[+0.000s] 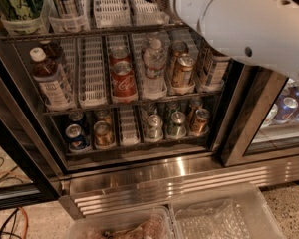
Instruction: Pick pepsi can from middle shelf of fridge
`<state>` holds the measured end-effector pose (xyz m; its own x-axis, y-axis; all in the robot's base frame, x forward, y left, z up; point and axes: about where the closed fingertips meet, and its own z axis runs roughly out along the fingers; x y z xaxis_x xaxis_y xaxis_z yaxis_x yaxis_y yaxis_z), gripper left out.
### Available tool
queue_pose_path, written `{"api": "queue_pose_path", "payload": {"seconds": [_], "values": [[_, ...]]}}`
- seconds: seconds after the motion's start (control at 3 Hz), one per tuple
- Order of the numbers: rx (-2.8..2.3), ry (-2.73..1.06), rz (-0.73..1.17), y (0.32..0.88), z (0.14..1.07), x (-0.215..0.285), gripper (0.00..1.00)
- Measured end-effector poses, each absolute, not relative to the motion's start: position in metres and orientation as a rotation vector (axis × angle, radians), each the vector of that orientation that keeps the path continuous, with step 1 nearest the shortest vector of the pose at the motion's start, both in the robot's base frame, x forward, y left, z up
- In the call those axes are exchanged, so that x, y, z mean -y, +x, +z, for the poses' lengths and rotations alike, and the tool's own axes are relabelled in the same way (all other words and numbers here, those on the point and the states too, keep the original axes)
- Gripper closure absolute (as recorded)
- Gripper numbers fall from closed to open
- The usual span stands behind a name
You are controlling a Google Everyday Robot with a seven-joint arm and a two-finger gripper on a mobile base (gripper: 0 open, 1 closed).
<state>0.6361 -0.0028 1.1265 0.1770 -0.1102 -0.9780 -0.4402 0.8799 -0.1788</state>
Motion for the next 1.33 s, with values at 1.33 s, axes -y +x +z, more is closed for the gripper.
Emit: {"api": "queue_pose_path", "payload": {"seconds": [1.33], "values": [[-1.609, -0.631, 0.347, 0.555, 1.058, -0.008, 1.0]]}}
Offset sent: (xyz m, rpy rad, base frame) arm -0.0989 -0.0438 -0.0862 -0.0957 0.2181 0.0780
